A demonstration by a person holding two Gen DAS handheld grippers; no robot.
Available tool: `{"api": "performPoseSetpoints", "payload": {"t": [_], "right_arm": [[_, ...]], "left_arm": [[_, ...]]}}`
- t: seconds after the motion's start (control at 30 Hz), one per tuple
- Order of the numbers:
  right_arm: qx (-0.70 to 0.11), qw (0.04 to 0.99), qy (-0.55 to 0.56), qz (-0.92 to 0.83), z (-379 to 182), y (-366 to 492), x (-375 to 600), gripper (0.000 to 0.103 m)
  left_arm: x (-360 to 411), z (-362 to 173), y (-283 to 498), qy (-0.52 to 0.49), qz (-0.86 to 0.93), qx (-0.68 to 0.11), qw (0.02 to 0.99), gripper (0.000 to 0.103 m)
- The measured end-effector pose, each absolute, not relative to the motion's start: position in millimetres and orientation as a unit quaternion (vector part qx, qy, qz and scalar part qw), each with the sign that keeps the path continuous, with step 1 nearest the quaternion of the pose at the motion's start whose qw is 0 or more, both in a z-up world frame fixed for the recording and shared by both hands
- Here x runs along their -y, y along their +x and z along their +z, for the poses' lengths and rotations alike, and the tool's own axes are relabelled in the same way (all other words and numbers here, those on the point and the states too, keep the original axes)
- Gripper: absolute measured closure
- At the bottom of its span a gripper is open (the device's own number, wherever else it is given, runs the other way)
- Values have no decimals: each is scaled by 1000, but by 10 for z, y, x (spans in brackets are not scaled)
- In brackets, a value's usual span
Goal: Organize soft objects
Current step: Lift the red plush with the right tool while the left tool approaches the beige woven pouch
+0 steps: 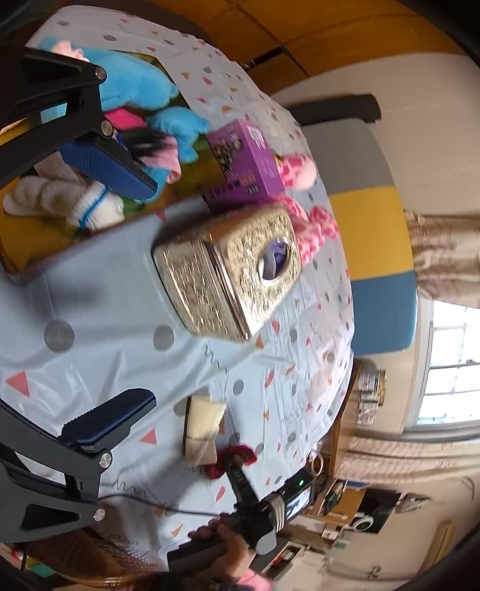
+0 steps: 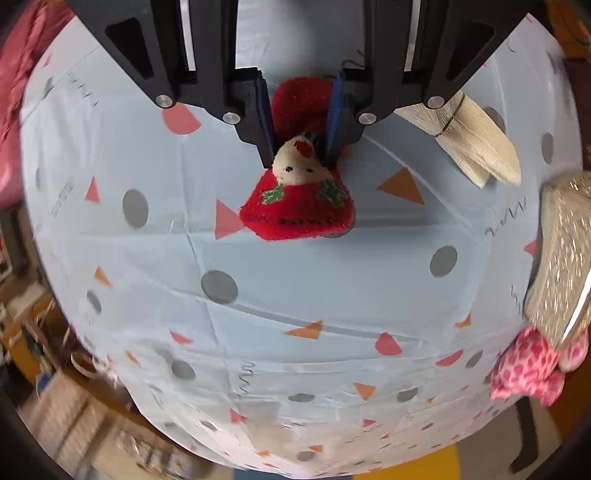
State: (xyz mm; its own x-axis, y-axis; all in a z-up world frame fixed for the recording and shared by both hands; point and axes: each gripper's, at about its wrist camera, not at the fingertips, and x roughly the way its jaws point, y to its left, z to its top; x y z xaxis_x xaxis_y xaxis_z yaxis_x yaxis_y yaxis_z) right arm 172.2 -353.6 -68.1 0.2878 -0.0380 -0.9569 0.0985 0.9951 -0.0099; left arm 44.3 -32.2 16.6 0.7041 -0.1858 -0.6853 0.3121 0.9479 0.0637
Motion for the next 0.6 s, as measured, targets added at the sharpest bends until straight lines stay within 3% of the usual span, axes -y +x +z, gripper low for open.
{"api": "performPoseSetpoints", "payload": {"t": [0.6], "right_arm": [[-582,806,93,-46,-739,1738,3795,77]], "left_arm": [[1201,-35,727,155,-216,-379,886,0]]}}
